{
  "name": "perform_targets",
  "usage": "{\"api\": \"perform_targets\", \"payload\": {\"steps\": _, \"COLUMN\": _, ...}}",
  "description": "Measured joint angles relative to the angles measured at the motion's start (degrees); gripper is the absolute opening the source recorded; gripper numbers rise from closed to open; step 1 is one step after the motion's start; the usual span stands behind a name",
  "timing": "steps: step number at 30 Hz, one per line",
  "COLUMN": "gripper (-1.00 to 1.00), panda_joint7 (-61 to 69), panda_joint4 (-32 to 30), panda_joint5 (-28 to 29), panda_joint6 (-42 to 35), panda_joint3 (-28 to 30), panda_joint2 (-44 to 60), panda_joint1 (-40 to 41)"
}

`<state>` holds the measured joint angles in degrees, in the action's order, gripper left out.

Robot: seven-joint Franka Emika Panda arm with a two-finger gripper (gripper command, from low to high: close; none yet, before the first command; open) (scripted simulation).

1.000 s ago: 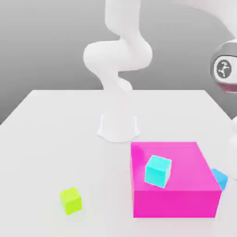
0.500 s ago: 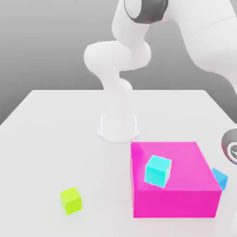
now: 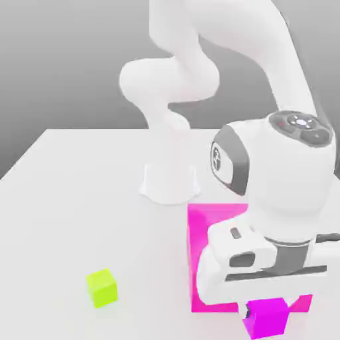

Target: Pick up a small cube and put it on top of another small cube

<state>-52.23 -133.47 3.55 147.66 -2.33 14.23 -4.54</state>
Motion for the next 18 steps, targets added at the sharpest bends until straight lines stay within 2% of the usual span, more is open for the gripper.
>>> {"api": "perform_targets", "payload": {"steps": 8, "gripper": -1.0, "panda_joint7": 8.1, "panda_joint4": -16.9, "panda_joint5": -3.0, "panda_joint6": 3.5, "panda_joint3": 9.3, "panda_joint2": -13.5, "panda_joint1": 14.9}}
{"api": "perform_targets", "payload": {"steps": 10, "gripper": -1.0, "panda_joint7": 9.3, "panda_joint4": -18.8, "panda_joint5": -3.7, "panda_joint6": 5.8, "panda_joint3": 8.9, "panda_joint2": -13.0, "panda_joint1": 20.4}}
{"api": "perform_targets", "payload": {"steps": 14, "gripper": -1.0, "panda_joint7": 10.7, "panda_joint4": -19.1, "panda_joint5": -5.4, "panda_joint6": 13.1, "panda_joint3": 6.4, "panda_joint2": -5.9, "panda_joint1": 18.9}}
{"api": "perform_targets", "payload": {"steps": 15, "gripper": 1.0, "panda_joint7": 10.9, "panda_joint4": -19.0, "panda_joint5": -5.7, "panda_joint6": 14.5, "panda_joint3": 6.2, "panda_joint2": -4.5, "panda_joint1": 19.0}}
{"api": "perform_targets", "payload": {"steps": 18, "gripper": 1.0, "panda_joint7": 10.9, "panda_joint4": -19.0, "panda_joint5": -5.7, "panda_joint6": 14.5, "panda_joint3": 6.2, "panda_joint2": -4.5, "panda_joint1": 19.0}}
